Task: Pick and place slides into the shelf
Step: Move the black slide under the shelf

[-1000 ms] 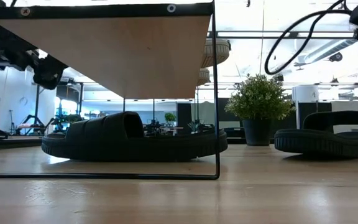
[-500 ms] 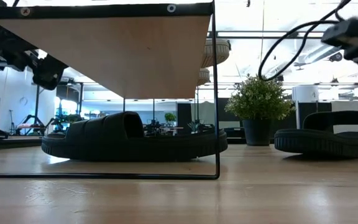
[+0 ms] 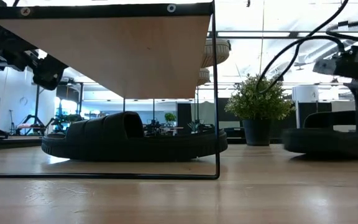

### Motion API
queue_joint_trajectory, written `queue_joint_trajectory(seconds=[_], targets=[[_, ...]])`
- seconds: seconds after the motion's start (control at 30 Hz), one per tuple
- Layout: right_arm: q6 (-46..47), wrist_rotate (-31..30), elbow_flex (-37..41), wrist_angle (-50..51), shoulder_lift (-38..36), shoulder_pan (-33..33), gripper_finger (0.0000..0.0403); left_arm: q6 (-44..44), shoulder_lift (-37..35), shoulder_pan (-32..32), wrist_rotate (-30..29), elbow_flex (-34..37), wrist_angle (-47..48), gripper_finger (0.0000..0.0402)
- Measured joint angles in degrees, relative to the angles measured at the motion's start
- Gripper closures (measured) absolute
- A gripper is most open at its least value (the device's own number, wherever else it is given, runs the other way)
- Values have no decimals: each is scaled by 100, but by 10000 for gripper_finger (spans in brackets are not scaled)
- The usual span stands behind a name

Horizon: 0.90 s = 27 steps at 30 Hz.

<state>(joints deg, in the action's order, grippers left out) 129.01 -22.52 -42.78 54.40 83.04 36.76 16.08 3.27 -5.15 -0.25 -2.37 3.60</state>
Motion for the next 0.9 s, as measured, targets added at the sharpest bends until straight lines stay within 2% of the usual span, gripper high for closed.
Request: queue_joint_trajectory(seconds=[0.1,0.3,0.4,0.53,0.7,0.83,0.9], targets=[[-4,26,-132,714,29,22,385,0,-1,0,11,0,-4,169],[21,-7,-586,2917,22,20,385,-1,4,0,9,2,-7,169],[16,-153,-778,3587,-12,-56,385,0,6,0,9,2,-7,169],[-30,-533,-807,3452,-48,-185,385,0,4,0,5,2,-9,169],[44,-326,-950,2594,-136,-258,385,0,8,0,-1,2,-9,169],[6,-254,-956,1471,-264,-255,385,-2,6,0,-2,2,-11,169],[28,-246,-942,1450,-259,-351,385,0,0,0,-2,2,-11,169]])
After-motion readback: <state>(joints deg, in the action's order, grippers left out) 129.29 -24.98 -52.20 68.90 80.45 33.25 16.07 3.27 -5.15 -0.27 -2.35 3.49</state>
